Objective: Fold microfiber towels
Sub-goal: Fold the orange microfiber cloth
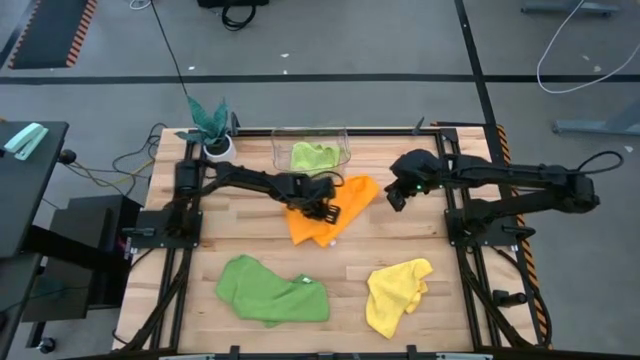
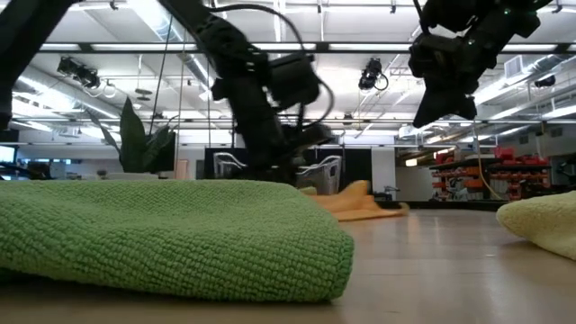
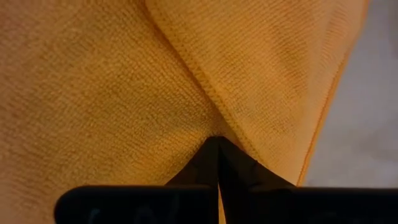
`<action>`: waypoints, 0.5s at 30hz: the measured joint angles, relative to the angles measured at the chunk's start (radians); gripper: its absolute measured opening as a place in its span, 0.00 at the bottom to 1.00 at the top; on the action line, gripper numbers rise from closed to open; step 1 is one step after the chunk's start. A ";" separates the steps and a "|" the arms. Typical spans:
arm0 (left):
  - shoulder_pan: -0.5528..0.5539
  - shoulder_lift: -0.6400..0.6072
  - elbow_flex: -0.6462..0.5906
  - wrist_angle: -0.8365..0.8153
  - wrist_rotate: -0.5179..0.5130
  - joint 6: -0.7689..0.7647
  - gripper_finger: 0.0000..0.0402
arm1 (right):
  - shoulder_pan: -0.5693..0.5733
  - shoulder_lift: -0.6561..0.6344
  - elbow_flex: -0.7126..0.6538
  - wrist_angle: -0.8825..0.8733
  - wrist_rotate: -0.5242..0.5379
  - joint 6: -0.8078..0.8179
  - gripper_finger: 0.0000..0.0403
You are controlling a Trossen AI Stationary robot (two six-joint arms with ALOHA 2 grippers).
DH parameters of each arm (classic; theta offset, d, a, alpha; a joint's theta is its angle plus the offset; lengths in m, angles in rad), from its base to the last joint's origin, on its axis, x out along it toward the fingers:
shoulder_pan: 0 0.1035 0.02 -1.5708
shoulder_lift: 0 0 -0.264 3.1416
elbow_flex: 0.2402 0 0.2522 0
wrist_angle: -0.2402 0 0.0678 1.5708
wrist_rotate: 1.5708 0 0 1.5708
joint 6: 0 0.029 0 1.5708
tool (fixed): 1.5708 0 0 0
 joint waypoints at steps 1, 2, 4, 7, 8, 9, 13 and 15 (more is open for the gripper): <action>-0.010 0.025 0.035 -0.004 0.002 0.013 0.02 | -0.013 -0.004 0.000 -0.014 0.000 -0.003 0.03; -0.019 0.046 0.064 -0.005 0.004 0.026 0.02 | -0.028 -0.007 0.000 -0.030 0.000 -0.003 0.02; -0.040 0.084 0.109 -0.006 0.012 0.053 0.04 | -0.055 -0.009 0.000 -0.070 0.000 -0.003 0.02; -0.075 0.104 0.135 -0.014 0.013 0.084 0.05 | -0.101 0.000 -0.006 -0.158 0.008 -0.015 0.02; -0.086 0.104 0.135 -0.016 0.009 0.092 0.05 | -0.117 0.002 -0.018 -0.171 0.011 -0.027 0.02; -0.096 0.104 0.135 -0.018 0.004 0.095 0.05 | -0.134 0.003 -0.035 -0.178 0.011 -0.038 0.02; -0.125 0.092 0.131 -0.011 -0.024 0.070 0.02 | -0.172 0.004 -0.110 -0.155 -0.054 -0.038 0.02; -0.134 0.084 0.130 0.012 -0.038 0.044 0.02 | -0.168 0.005 -0.148 -0.141 -0.112 -0.026 0.02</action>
